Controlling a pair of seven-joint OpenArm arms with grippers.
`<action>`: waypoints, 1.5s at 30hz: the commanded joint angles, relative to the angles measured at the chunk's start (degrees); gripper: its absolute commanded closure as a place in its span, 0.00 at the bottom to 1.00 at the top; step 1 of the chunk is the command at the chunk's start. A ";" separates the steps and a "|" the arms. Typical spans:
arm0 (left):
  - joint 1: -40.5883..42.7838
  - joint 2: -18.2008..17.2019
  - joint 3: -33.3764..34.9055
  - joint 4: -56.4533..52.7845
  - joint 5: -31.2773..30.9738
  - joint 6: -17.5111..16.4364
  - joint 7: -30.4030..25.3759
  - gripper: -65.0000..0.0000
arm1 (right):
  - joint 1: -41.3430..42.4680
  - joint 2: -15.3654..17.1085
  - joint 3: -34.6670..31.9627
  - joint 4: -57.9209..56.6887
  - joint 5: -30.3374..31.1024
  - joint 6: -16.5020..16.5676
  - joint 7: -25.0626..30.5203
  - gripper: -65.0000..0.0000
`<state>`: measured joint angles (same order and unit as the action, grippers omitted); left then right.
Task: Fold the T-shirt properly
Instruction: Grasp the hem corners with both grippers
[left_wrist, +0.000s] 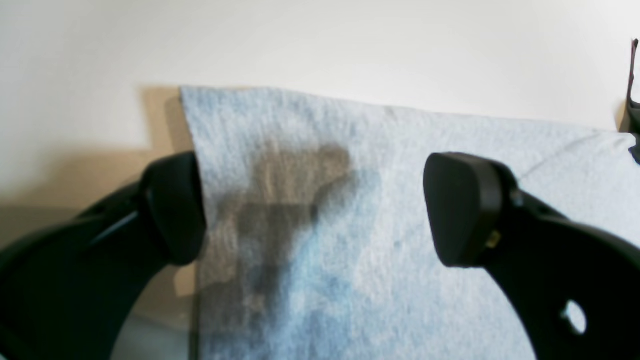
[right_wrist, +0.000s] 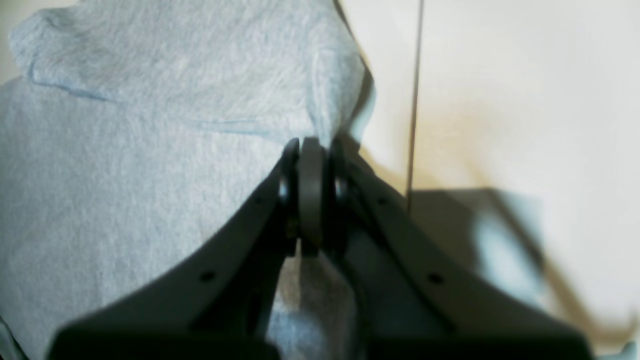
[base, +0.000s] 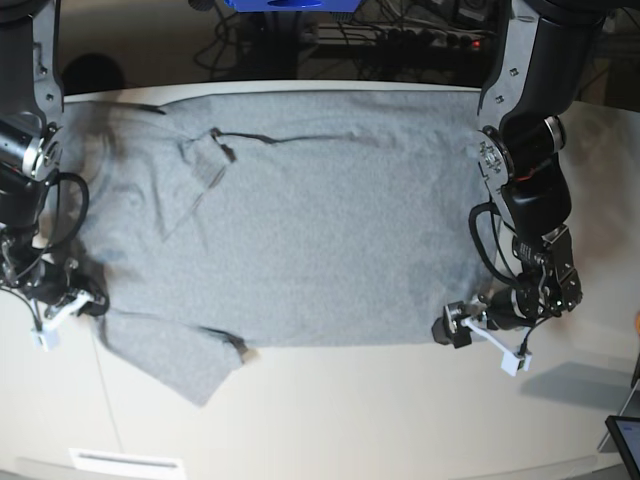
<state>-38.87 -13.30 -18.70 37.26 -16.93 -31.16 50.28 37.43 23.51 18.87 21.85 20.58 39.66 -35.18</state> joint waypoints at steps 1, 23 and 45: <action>-1.26 -0.46 0.11 0.68 0.09 -0.01 0.40 0.00 | 1.47 1.06 -0.02 0.53 -0.23 0.34 0.41 0.96; -2.49 -1.78 3.89 -6.27 0.53 0.08 -4.96 1.00 | 1.47 0.89 -0.10 1.06 -0.31 0.34 1.20 0.97; 5.69 -1.78 10.13 21.25 0.09 -0.27 8.40 1.00 | -1.52 0.80 -0.02 9.58 -0.23 0.34 5.68 0.99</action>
<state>-31.51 -14.33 -8.56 57.21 -16.60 -31.55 59.20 33.87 23.05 18.72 29.89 19.11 39.59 -31.33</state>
